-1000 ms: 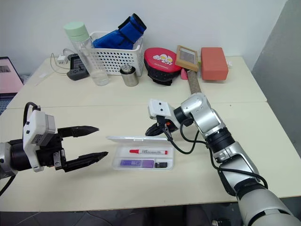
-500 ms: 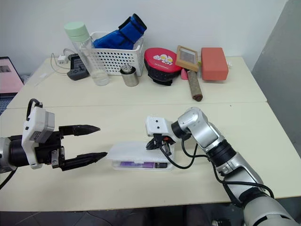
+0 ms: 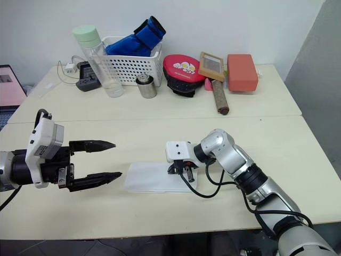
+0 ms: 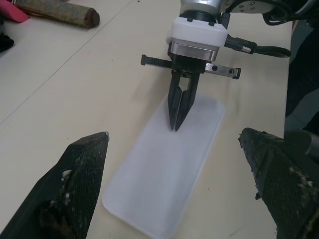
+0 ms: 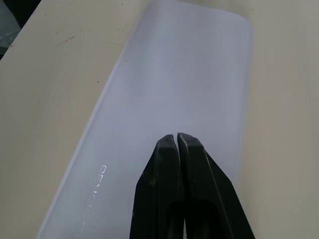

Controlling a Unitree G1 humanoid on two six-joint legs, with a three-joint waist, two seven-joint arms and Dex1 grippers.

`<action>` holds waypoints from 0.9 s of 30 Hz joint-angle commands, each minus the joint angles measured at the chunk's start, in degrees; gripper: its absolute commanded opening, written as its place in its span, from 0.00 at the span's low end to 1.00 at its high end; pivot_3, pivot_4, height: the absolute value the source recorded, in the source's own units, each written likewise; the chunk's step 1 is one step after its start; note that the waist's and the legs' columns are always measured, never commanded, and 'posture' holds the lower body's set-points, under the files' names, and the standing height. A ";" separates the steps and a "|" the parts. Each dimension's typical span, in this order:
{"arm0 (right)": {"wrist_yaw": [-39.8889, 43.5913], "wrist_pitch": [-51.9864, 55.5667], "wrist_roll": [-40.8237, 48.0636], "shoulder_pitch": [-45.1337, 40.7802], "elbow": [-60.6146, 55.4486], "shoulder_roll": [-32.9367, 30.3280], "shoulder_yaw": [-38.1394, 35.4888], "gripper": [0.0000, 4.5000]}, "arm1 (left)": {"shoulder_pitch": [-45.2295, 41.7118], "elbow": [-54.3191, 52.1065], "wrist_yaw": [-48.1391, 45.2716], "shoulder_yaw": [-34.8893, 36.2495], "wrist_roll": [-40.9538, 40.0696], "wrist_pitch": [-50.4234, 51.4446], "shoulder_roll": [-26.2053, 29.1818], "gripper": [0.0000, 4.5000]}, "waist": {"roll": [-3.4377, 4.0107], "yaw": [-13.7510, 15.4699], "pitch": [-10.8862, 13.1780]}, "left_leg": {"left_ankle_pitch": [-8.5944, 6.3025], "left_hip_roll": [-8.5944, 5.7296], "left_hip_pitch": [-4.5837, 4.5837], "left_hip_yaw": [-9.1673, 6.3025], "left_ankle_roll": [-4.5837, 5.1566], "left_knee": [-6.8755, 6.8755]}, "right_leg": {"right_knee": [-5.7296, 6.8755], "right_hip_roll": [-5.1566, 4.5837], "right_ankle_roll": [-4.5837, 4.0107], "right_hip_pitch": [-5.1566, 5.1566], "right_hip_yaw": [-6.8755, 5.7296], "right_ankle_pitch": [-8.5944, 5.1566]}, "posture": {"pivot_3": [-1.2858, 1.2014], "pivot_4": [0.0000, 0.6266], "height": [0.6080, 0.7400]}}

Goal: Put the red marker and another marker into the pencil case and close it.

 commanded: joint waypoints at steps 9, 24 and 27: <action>1.72 5.70 7.36 2.40 -5.52 -0.39 -4.27 0.02 | -2.47 0.81 -0.23 -1.66 0.13 -0.24 0.42 1.00 | -0.03 0.05 -0.02 | 0.00 0.00 0.07 -0.01 0.00 0.00 | 0.01 0.02 0.00 0.06 -0.01 0.00 | 0.52 0.24 1.00; -15.30 18.25 21.67 11.43 -14.56 -8.68 -30.75 0.37 | -5.98 14.85 16.08 -2.57 11.17 -7.29 -10.09 1.00 | -0.01 0.36 0.01 | -0.01 -0.13 -0.17 -0.03 0.01 0.02 | -0.04 -0.10 0.02 -0.05 -0.03 0.00 | 0.52 0.24 1.00; -17.51 18.83 21.30 13.18 -14.79 -12.06 -32.98 0.49 | -6.14 19.47 16.99 -2.31 14.16 -10.02 -10.78 1.00 | -0.01 0.05 0.01 | -0.01 -0.09 -0.17 0.00 0.02 0.01 | -0.04 -0.14 0.02 -0.07 0.00 0.00 | 0.52 0.24 1.00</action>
